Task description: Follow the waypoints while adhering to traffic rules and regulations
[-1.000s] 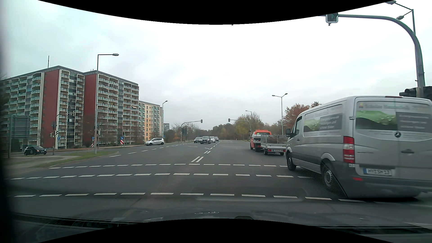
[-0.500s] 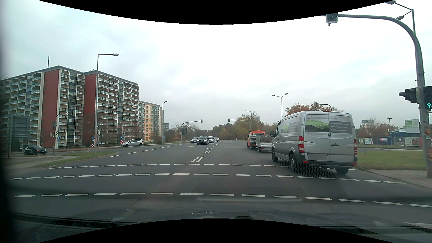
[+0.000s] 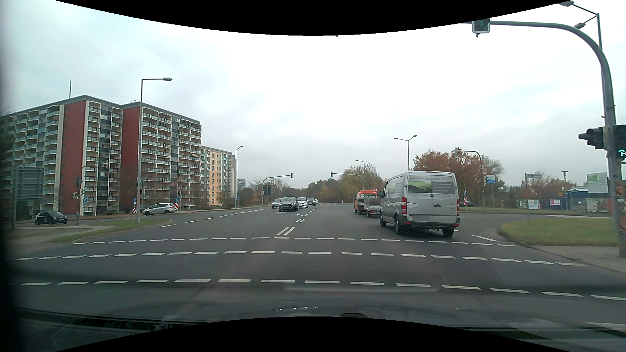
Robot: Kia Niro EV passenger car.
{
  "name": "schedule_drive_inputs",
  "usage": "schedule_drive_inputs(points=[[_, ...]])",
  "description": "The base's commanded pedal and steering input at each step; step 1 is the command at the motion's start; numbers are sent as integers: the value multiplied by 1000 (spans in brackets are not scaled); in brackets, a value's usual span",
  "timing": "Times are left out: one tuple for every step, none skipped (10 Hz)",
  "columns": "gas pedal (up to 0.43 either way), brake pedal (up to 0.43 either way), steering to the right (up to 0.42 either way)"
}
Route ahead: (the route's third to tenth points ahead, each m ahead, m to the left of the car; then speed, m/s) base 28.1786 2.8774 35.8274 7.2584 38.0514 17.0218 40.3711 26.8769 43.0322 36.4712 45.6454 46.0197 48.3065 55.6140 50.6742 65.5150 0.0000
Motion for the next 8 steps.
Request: schedule_drive_inputs(points=[[0, 409, -3], [0, 415, -2], [0, 415, -2], [0, 415, -3], [0, 415, -3], [0, 415, -2], [0, 415, -3], [0, 421, -2]])
